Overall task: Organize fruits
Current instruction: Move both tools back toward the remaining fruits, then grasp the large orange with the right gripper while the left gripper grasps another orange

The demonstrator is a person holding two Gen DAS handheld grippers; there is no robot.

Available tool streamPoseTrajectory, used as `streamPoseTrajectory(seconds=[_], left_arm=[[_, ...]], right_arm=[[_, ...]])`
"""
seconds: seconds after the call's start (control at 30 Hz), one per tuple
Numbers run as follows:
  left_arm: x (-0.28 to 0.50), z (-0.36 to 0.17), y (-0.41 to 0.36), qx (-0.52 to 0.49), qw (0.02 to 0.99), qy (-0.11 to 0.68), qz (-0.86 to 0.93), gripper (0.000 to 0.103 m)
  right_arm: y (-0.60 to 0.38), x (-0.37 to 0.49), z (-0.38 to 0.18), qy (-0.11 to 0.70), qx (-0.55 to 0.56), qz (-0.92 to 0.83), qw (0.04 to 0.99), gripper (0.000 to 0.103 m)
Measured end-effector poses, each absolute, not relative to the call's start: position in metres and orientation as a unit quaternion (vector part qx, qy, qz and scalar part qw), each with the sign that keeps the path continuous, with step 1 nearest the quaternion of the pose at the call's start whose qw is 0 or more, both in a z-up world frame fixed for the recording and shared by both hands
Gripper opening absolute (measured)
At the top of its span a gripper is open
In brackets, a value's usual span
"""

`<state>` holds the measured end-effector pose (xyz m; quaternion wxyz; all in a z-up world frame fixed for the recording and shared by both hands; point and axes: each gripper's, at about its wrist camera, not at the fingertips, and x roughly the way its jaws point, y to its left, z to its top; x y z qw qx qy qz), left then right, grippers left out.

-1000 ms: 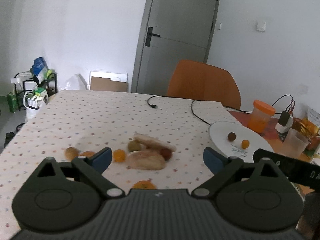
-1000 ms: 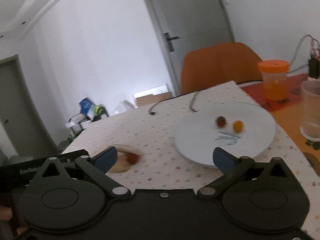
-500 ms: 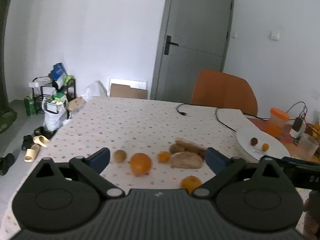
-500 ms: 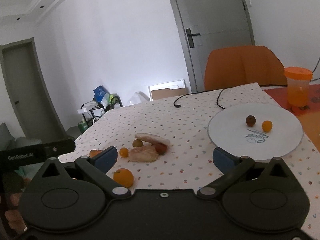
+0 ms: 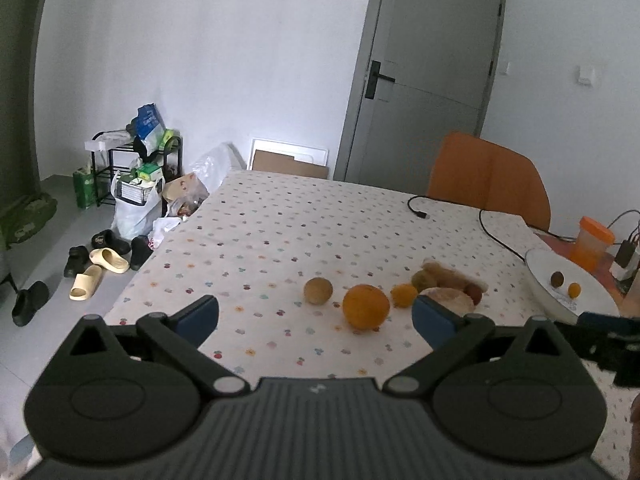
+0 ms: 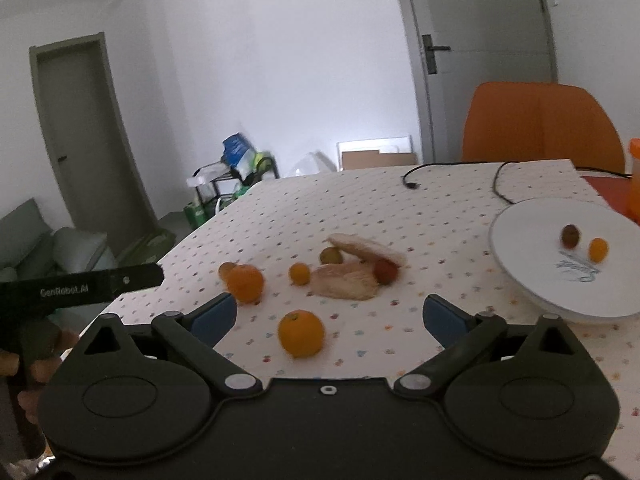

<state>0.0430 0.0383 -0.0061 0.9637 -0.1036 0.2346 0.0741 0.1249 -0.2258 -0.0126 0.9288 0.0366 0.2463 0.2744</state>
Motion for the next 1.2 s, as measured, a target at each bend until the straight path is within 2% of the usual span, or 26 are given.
streamPoseTrajectory(seconds=[0.2,0.3,0.43,0.53,0.6,0.77,0.93,1.03,1.07,1.2], left_arm=[[0.045,-0.016,0.044,-0.101,0.962,0.243,0.073,0.102],[0.048,-0.021,0.049,-0.109,0.960,0.246,0.074,0.102],[0.055,-0.025,0.053,-0.113,0.960,0.244,0.080,0.100],[0.060,-0.029,0.055,-0.119,0.959,0.244,0.080,0.099],[0.064,-0.030,0.054,-0.119,0.959,0.244,0.079,0.098],[0.073,-0.034,0.048,-0.119,0.960,0.246,0.064,0.093],[0.082,-0.039,0.041,-0.118,0.960,0.249,0.053,0.088],[0.085,-0.041,0.038,-0.120,0.959,0.251,0.048,0.084],[0.087,-0.042,0.038,-0.120,0.959,0.253,0.047,0.083],[0.095,-0.044,0.034,-0.117,0.957,0.261,0.044,0.077]], right_arm=[[-0.205,0.129,-0.020,0.264,0.010,0.284,0.922,0.092],[-0.199,0.135,-0.025,0.278,0.007,0.286,0.917,0.082],[-0.193,0.140,-0.030,0.288,0.007,0.293,0.912,0.078],[-0.188,0.145,-0.037,0.296,0.003,0.296,0.908,0.070],[-0.186,0.148,-0.041,0.303,0.003,0.294,0.906,0.065],[-0.185,0.156,-0.051,0.317,0.011,0.295,0.901,0.059],[-0.180,0.161,-0.054,0.313,0.012,0.305,0.899,0.057],[-0.177,0.165,-0.055,0.313,0.005,0.305,0.899,0.040],[-0.177,0.166,-0.055,0.316,0.007,0.308,0.897,0.037],[-0.183,0.168,-0.055,0.315,0.023,0.308,0.897,0.036]])
